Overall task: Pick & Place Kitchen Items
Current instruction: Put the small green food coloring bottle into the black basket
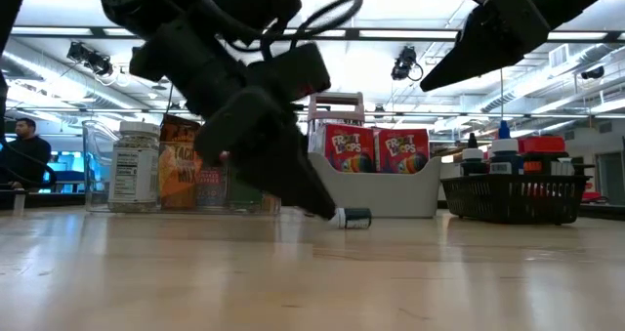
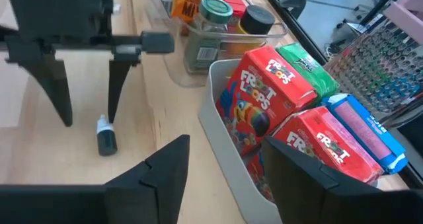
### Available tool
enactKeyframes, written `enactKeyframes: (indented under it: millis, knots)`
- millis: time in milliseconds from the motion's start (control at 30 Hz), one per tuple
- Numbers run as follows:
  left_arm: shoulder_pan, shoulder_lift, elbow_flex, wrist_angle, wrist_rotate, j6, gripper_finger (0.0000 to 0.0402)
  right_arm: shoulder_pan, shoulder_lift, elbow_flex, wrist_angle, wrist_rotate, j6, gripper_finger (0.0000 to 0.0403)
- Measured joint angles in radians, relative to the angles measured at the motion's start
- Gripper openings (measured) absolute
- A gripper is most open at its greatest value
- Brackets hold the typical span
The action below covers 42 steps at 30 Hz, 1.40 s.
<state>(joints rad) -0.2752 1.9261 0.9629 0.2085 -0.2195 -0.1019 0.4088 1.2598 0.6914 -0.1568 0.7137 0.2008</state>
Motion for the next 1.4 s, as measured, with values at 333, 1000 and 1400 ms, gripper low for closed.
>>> enactKeyframes:
  millis: [333,1000,1400]
  knots:
    - [0.014,0.055,0.004,0.032,-0.004,-0.002,0.0206,0.0,0.0,0.0,0.004,-0.024,0.0,0.0201]
    - [0.033,0.068,0.002,0.103,0.052,-0.022,0.0206,0.038,0.193,0.0,0.213,-0.596,-0.121,0.0205]
    - [0.035,0.068,0.002,0.104,0.055,-0.022,0.0206,0.068,0.434,-0.001,0.237,-0.617,-0.241,0.0229]
